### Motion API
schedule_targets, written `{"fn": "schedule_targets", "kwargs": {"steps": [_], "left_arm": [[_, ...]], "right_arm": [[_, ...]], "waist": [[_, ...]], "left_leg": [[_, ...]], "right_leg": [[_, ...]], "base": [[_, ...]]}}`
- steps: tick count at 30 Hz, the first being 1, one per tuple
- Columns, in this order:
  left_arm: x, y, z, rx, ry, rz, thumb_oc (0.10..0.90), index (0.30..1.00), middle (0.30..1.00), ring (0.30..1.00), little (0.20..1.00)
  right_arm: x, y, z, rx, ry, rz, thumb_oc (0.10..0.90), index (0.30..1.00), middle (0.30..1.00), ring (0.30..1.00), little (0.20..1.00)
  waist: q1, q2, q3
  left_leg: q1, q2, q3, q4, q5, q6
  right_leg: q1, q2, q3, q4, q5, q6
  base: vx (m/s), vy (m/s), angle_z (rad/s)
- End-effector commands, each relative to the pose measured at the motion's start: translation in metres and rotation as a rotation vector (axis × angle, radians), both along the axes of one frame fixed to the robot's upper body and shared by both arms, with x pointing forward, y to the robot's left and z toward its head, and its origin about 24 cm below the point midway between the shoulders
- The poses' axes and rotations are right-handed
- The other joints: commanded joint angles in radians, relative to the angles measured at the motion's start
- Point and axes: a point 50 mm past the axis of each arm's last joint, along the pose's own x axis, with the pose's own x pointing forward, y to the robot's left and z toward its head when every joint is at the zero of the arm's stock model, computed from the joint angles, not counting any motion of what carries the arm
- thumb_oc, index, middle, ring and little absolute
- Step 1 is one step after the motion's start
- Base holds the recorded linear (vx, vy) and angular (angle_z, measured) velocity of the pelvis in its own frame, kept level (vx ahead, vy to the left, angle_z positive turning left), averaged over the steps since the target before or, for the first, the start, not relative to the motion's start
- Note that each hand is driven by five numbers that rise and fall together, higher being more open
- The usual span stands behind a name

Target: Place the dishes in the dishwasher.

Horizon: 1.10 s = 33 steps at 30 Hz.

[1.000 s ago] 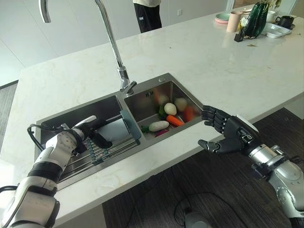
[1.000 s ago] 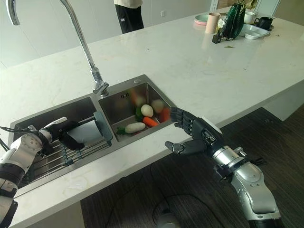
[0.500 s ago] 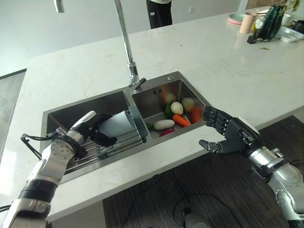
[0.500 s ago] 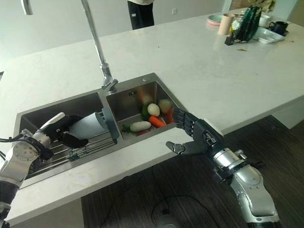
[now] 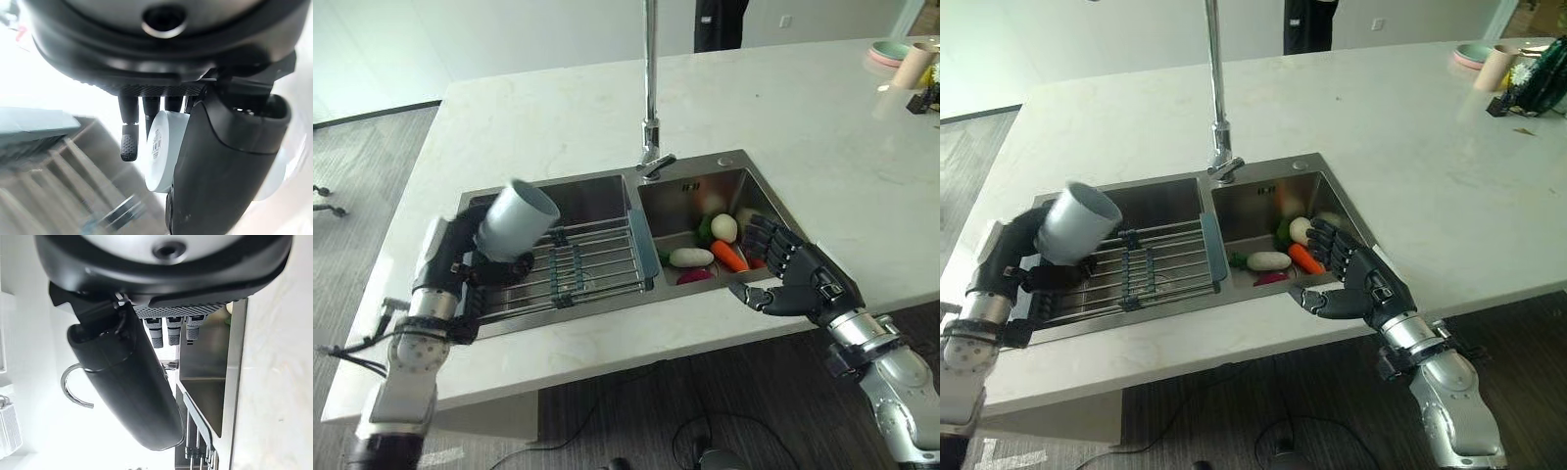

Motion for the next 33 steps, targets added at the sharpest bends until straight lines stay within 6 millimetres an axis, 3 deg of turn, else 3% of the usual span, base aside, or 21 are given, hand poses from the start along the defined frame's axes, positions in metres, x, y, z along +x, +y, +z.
{"fn": "schedule_targets", "kwargs": {"steps": [1, 4, 6, 8, 10, 11, 13, 16, 17, 19, 22, 23, 24, 25, 26, 27, 28, 29, 30, 31, 33], "left_arm": [[-0.007, -0.012, 0.064, 0.126, -0.394, -0.048, 0.4, 0.3, 0.3, 0.3, 0.3], [-0.018, -0.021, 0.054, -0.038, -0.418, -0.134, 0.4, 0.3, 0.3, 0.3, 0.3], [-0.035, -0.025, 0.05, -0.137, -0.46, -0.149, 0.4, 0.3, 0.3, 0.3, 0.3], [-0.037, -0.025, 0.049, -0.148, -0.467, -0.147, 0.4, 0.3, 0.3, 0.3, 0.3], [-0.042, -0.026, 0.051, -0.164, -0.494, -0.149, 0.4, 0.3, 0.3, 0.3, 0.3], [-0.044, -0.03, 0.055, -0.161, -0.535, -0.18, 0.4, 0.3, 0.3, 0.3, 0.3], [-0.043, -0.031, 0.057, -0.157, -0.559, -0.204, 0.4, 0.3, 0.3, 0.3, 0.3], [-0.037, -0.035, 0.066, -0.156, -0.597, -0.308, 0.4, 0.3, 0.3, 0.3, 0.3], [-0.036, -0.036, 0.066, -0.158, -0.603, -0.318, 0.4, 0.3, 0.3, 0.3, 0.3], [-0.036, -0.035, 0.066, -0.145, -0.611, -0.32, 0.4, 0.3, 0.3, 0.3, 0.3], [-0.037, -0.036, 0.066, -0.136, -0.608, -0.315, 0.4, 0.3, 0.3, 0.3, 0.3], [-0.038, -0.036, 0.066, -0.168, -0.585, -0.328, 0.4, 0.3, 0.3, 0.3, 0.3], [-0.039, -0.038, 0.065, -0.167, -0.57, -0.342, 0.4, 0.3, 0.3, 0.3, 0.3], [-0.036, -0.042, 0.065, -0.155, -0.562, -0.346, 0.4, 0.3, 0.3, 0.3, 0.3], [-0.035, -0.043, 0.064, -0.158, -0.56, -0.347, 0.4, 0.3, 0.3, 0.3, 0.3], [-0.032, -0.045, 0.064, -0.168, -0.554, -0.354, 0.4, 0.3, 0.3, 0.3, 0.3], [-0.029, -0.047, 0.064, -0.181, -0.55, -0.382, 0.4, 0.3, 0.3, 0.3, 0.3], [-0.027, -0.048, 0.064, -0.186, -0.551, -0.395, 0.4, 0.3, 0.3, 0.3, 0.3], [-0.026, -0.049, 0.064, -0.192, -0.561, -0.394, 0.4, 0.3, 0.3, 0.3, 0.3], [-0.025, -0.05, 0.064, -0.191, -0.573, -0.389, 0.4, 0.3, 0.3, 0.3, 0.3], [-0.028, -0.051, 0.064, -0.191, -0.595, -0.341, 0.4, 0.3, 0.3, 0.3, 0.3]], "right_arm": [[-0.007, 0.011, 0.064, -0.058, -0.374, 0.019, 0.8, 0.9, 0.9, 0.9, 0.9], [-0.01, 0.014, 0.072, -0.037, -0.418, 0.037, 0.8, 0.9, 0.9, 0.9, 0.9], [-0.013, 0.022, 0.079, -0.017, -0.456, 0.084, 0.8, 0.9, 0.9, 0.9, 0.9], [-0.013, 0.023, 0.08, -0.011, -0.457, 0.094, 0.8, 0.9, 0.9, 0.9, 0.9], [-0.012, 0.026, 0.082, -0.017, -0.465, 0.111, 0.8, 0.9, 0.9, 0.9, 0.9], [-0.009, 0.029, 0.084, -0.027, -0.477, 0.09, 0.8, 0.9, 0.9, 0.9, 0.9], [-0.007, 0.027, 0.086, -0.027, -0.494, 0.058, 0.8, 0.9, 0.9, 0.9, 0.9], [-0.015, 0.005, 0.087, -0.024, -0.567, -0.067, 0.8, 0.9, 0.9, 0.9, 0.9], [-0.016, 0.004, 0.088, -0.02, -0.584, -0.072, 0.8, 0.9, 0.9, 0.9, 0.9], [-0.016, 0.006, 0.089, -0.01, -0.609, -0.075, 0.8, 0.9, 0.9, 0.9, 0.9], [-0.014, 0.008, 0.089, 0.006, -0.609, -0.077, 0.8, 0.9, 0.9, 0.9, 0.9], [-0.016, 0.016, 0.085, 0.023, -0.614, -0.051, 0.8, 0.9, 0.9, 0.9, 0.9], [-0.019, 0.023, 0.082, 0.044, -0.625, -0.037, 0.8, 0.9, 0.9, 0.9, 0.9], [-0.02, 0.027, 0.082, 0.057, -0.637, -0.042, 0.8, 0.9, 0.9, 0.9, 0.9], [-0.02, 0.027, 0.082, 0.063, -0.636, -0.044, 0.8, 0.9, 0.9, 0.9, 0.9], [-0.019, 0.026, 0.081, 0.066, -0.633, -0.053, 0.8, 0.9, 0.9, 0.9, 0.9], [-0.018, 0.023, 0.082, 0.055, -0.631, -0.08, 0.8, 0.9, 0.9, 0.9, 0.9], [-0.018, 0.02, 0.082, 0.049, -0.635, -0.091, 0.8, 0.9, 0.9, 0.9, 0.9], [-0.021, 0.014, 0.083, 0.046, -0.641, -0.078, 0.8, 0.9, 0.9, 0.9, 0.9], [-0.021, 0.012, 0.084, 0.047, -0.648, -0.073, 0.8, 0.9, 0.9, 0.9, 0.9], [-0.018, 0.014, 0.085, 0.051, -0.633, -0.026, 0.8, 0.9, 0.9, 0.9, 0.9]], "waist": [[0.0, -0.006, -0.094], [0.034, -0.014, -0.089], [0.092, -0.012, -0.07], [0.099, -0.012, -0.068], [0.128, -0.009, -0.055], [0.15, -0.007, -0.037], [0.145, -0.008, -0.026], [0.081, -0.038, -0.021], [0.079, -0.036, -0.017], [0.076, -0.024, -0.015], [0.09, -0.017, -0.018], [0.135, -0.01, -0.023], [0.155, 0.001, -0.022], [0.141, 0.014, -0.014], [0.136, 0.016, -0.013], [0.124, 0.015, -0.01], [0.098, 0.002, -0.002], [0.087, -0.005, -0.007], [0.063, -0.018, -0.014], [0.052, -0.024, -0.017], [0.071, -0.025, -0.025]], "left_leg": [[-0.018, 0.035, -0.062, 0.103, -0.119, -0.036], [-0.022, 0.053, -0.077, 0.103, -0.104, -0.054], [-0.046, 0.058, -0.123, 0.103, -0.074, -0.081], [-0.054, 0.06, -0.131, 0.103, -0.065, -0.086], [-0.099, 0.076, -0.156, 0.103, -0.02, -0.107], [-0.155, 0.095, -0.138, 0.103, 0.002, -0.119], [-0.136, 0.095, -0.059, 0.103, -0.002, -0.107], [0.055, 0.092, 0.265, 0.103, -0.081, -0.044], [0.063, 0.092, 0.273, 0.103, -0.094, -0.043], [0.072, 0.113, 0.275, 0.103, -0.111, -0.046], [0.065, 0.097, 0.241, 0.103, -0.131, -0.04], [0.04, 0.047, 0.163, 0.103, -0.151, -0.03], [0.03, 0.024, 0.127, 0.103, -0.16, -0.006], [0.024, 0.009, 0.063, 0.103, -0.16, 0.006], [0.022, 0.008, 0.049, 0.103, -0.159, 0.007], [0.017, 0.002, 0.019, 0.103, -0.159, 0.008], [-0.007, -0.02, -0.032, 0.103, -0.137, 0.019], [-0.02, -0.033, -0.06, 0.103, -0.135, 0.021], [-0.04, -0.057, -0.114, 0.103, -0.133, 0.027], [-0.052, -0.07, -0.138, 0.103, -0.127, 0.029], [-0.069, -0.056, -0.149, 0.103, -0.11, 0.012]], "right_leg": [[-0.007, -0.021, -0.042, 0.073, -0.085, 0.045], [0.004, -0.014, -0.078, 0.073, -0.097, 0.027], [0.012, -0.009, -0.121, 0.073, -0.107, 0.009], [0.013, -0.01, -0.129, 0.073, -0.108, 0.006], [0.015, -0.007, -0.146, 0.073, -0.114, 0.001], [0.027, -0.011, -0.177, 0.073, -0.128, 0.002], [0.031, -0.036, -0.239, 0.073, -0.126, 0.009], [0.077, -0.142, -0.409, 0.073, -0.083, 0.038], [0.088, -0.149, -0.43, 0.073, -0.077, 0.044], [0.096, -0.158, -0.463, 0.073, -0.065, 0.051], [0.097, -0.165, -0.479, 0.073, -0.055, 0.06], [0.107, -0.207, -0.506, 0.073, 0.001, 0.074], [0.143, -0.221, -0.535, 0.073, 0.087, 0.076], [0.135, -0.185, -0.481, 0.073, 0.133, 0.074], [0.129, -0.172, -0.461, 0.073, 0.127, 0.07], [0.103, -0.139, -0.408, 0.073, 0.083, 0.059], [0.046, -0.069, -0.304, 0.073, -0.012, 0.024], [0.028, -0.054, -0.252, 0.073, -0.034, 0.025], [-0.012, -0.021, -0.126, 0.073, -0.054, 0.035], [-0.04, -0.001, -0.067, 0.073, -0.044, 0.034], [-0.025, 0.005, -0.072, 0.073, -0.063, 0.024]], "base": [[0.03, -0.278, 0.42], [0.02, -0.298, 0.4], [0.0, -0.254, 0.51], [-0.04, -0.093, 0.39], [-0.14, -0.129, 0.5], [-0.24, -0.131, 0.67], [-0.25, -0.062, 1.5], [-0.32, 0.198, 2.76], [-0.21, 0.305, 2.92], [-0.07, 0.315, 2.71], [0.03, 0.298, 0.67], [0.23, 0.703, 0.7], [0.33, 0.828, 0.65], [0.25, 0.443, 0.77], [0.15, 0.123, 0.81], [0.03, -0.081, 0.91], [0.04, -0.12, 1.17], [0.08, -0.166, 2.1], [0.1, -0.142, 2.3], [0.1, -0.225, 3.23], [0.02, -0.22, 2.05]]}}
